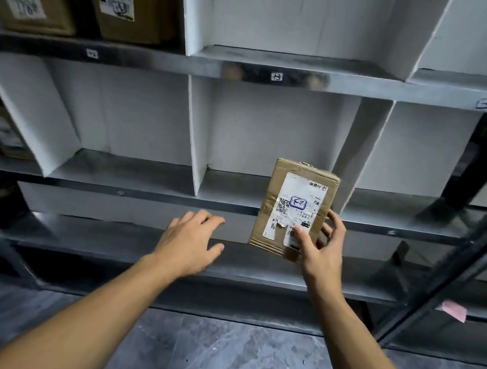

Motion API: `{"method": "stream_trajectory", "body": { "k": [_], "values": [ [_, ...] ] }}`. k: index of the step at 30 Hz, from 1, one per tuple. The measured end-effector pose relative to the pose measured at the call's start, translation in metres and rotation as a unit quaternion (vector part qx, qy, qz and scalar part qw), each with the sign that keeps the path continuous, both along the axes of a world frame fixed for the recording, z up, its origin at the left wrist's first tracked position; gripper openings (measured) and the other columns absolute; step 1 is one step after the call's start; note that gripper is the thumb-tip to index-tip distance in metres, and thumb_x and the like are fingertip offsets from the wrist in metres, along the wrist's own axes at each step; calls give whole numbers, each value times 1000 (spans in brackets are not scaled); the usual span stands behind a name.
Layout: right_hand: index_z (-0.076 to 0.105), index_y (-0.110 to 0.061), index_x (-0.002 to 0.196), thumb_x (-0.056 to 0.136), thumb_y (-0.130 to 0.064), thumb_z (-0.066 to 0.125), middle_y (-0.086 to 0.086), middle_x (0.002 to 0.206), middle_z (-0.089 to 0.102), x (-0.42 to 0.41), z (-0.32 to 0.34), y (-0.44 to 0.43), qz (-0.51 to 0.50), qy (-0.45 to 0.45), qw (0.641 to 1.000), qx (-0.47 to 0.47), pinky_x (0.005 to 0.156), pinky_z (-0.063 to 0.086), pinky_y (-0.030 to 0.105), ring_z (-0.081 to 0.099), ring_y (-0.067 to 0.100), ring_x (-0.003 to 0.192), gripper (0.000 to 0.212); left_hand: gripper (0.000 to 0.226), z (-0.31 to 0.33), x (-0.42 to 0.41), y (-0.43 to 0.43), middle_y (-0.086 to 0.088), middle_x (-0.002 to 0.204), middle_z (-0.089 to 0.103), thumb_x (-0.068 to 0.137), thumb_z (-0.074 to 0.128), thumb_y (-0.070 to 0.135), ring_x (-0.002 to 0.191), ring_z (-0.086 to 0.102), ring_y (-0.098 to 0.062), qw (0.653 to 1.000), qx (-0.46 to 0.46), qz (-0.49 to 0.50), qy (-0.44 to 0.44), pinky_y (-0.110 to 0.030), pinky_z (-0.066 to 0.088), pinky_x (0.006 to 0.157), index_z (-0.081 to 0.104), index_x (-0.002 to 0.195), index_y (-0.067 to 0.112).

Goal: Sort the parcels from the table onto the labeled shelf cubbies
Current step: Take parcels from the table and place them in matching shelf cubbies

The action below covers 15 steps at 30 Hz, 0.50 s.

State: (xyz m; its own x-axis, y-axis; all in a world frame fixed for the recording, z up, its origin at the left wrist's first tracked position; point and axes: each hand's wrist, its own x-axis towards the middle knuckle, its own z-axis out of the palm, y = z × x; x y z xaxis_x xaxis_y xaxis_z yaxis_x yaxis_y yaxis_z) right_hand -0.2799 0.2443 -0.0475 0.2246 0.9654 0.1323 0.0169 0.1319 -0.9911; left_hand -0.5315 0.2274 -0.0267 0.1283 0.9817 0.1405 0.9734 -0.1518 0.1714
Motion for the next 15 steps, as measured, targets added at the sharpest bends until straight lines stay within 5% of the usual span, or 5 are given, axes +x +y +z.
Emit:
{"method": "stream_trajectory", "body": {
  "k": [3,10,15],
  "values": [
    [36,-49,136,88,-32,76,-11,135,57,-5,-1,40,16,8,1000,-7,99,53,52,58,11,123,65,56,1,0,29,7,137,45,91,50,51,123,41,-19,1000,11,10,-13,-38,36,101,38,142,32],
    [36,-51,133,89,-31,75,-27,124,55,-17,-9,98,56,-37,998,-1,105,50,46,56,7,123,62,54,-10,-6,63,6,137,46,92,51,49,122,43,-19,999,-8,39,-20,-38,37,102,40,141,30],
    [34,-49,134,91,-28,73,-33,118,53,-35,-17,133,66,-32,997,-5,87,51,20,56,-13,109,62,54,-15,-19,77,5,136,46,92,50,49,124,41,-19,998,-25,58,-20,-38,36,102,40,141,29]
  ]
}}
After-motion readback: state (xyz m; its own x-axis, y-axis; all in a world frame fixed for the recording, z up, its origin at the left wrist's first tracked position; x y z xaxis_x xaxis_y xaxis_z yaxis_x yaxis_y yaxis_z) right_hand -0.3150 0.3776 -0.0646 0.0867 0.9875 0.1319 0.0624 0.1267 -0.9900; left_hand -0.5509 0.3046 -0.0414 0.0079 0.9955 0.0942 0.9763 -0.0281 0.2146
